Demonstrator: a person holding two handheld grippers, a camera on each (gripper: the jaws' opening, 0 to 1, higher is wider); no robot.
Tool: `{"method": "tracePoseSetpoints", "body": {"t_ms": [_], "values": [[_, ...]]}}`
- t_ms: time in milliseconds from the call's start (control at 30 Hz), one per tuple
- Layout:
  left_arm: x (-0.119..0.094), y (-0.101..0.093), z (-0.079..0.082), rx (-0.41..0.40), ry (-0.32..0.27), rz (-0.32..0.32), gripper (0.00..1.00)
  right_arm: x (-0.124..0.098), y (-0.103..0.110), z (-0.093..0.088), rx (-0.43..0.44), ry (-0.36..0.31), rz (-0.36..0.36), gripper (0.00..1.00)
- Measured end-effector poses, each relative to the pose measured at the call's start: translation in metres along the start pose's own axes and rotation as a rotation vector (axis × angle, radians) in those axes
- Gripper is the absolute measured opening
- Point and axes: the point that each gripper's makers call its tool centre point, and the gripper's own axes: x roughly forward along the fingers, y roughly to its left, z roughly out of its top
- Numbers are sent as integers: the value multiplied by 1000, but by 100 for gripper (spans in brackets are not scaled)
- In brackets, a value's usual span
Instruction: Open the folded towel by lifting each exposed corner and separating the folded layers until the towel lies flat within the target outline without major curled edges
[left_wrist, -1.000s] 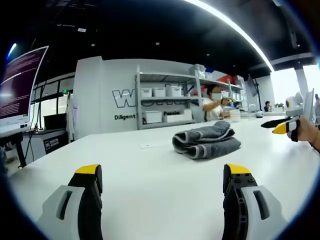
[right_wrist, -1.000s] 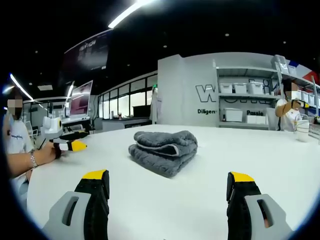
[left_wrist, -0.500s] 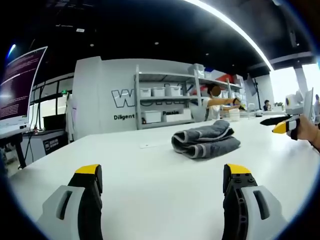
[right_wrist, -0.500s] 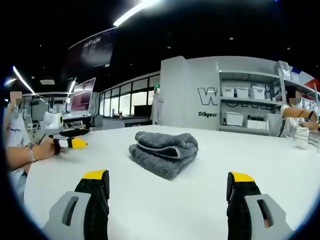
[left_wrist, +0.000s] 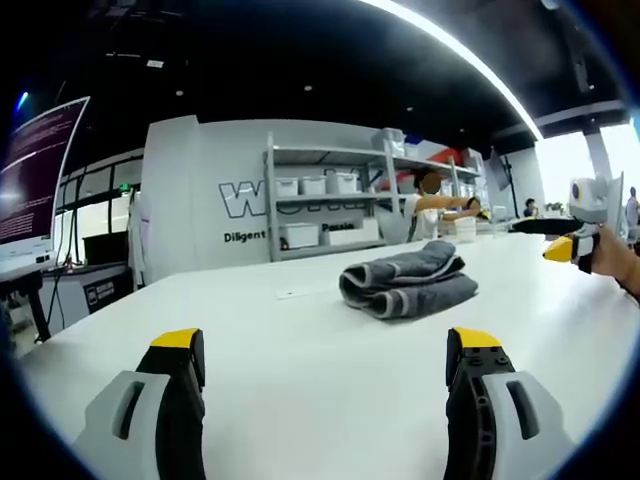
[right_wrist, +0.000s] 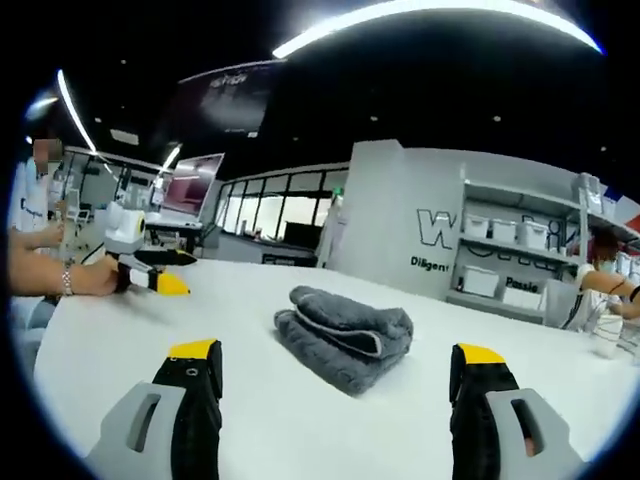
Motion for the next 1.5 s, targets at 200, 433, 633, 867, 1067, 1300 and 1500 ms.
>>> {"method": "tracePoseSetpoints", "body": {"t_ms": [200,433,633,867,1067,1300,1500], "values": [[0,0,0,-4,0,0,99,19,21,6,-57,5,40,86],[0,-1,-1,0,3,-4,99,32,32,0,-82,37,65,80],[0,-4,-1,12,7,-11,99,42,31,-4,-94,38,58,71],[-4,-18,-4,52,16,-30,98,60,50,-12,-164,87,114,64],[-9,-20,-3,37,6,-44,98,76,62,-18,-203,149,109,58],[-12,-32,-3,73,9,-62,98,94,65,-31,-245,232,79,42],[-7,-30,-4,78,10,-72,98,105,60,-42,-283,276,49,33]]}}
